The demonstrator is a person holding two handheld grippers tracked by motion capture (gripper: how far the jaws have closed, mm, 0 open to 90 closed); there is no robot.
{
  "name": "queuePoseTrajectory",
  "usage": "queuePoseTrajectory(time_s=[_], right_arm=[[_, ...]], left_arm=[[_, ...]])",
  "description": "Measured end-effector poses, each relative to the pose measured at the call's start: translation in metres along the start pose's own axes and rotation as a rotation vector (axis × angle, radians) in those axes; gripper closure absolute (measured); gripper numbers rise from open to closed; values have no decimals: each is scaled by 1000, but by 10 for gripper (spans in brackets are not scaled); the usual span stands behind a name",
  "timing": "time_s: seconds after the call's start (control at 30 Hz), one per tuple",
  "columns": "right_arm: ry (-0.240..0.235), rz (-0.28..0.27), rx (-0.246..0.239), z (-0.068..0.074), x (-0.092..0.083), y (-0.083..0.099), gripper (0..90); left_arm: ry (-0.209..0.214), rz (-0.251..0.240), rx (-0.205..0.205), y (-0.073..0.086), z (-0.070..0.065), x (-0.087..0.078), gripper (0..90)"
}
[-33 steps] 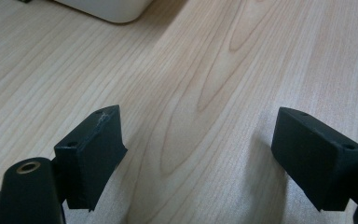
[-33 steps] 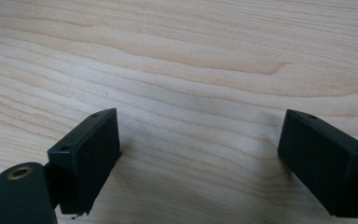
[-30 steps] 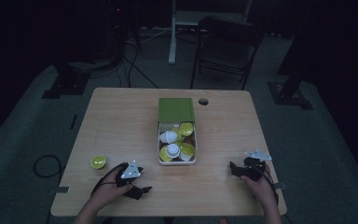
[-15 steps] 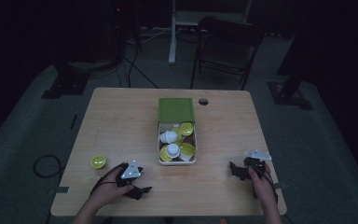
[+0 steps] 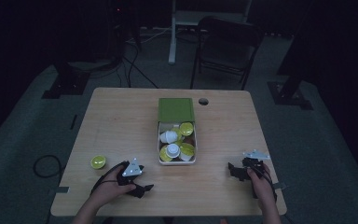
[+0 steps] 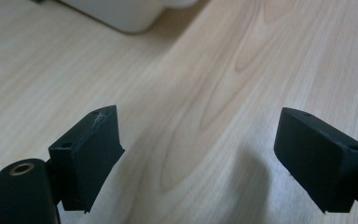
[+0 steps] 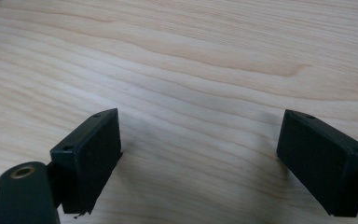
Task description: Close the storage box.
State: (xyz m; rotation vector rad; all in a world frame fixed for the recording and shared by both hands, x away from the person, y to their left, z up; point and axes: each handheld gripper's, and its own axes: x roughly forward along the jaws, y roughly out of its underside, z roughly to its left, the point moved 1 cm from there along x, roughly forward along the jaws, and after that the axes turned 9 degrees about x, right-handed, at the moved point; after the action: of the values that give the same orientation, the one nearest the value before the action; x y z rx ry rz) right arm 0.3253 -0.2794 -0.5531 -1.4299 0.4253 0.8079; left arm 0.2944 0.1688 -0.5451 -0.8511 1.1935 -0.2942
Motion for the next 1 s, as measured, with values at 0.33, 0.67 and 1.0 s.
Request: queuePoseTrajectory(time_s=[0.33,0.67,1.0], right_arm=[[-85,-16,-61,18,-5,-5,130],[-189,-29,-119,41,-7,-11,131],[-315,-92,-129,65,-13,-22,131]], left_arm=[[-24,-62,-4,-13,7,-5,149],[-52,-112,-5,-23,9,-5,149],[-64,-151,-27,-30,13,-5,149]])
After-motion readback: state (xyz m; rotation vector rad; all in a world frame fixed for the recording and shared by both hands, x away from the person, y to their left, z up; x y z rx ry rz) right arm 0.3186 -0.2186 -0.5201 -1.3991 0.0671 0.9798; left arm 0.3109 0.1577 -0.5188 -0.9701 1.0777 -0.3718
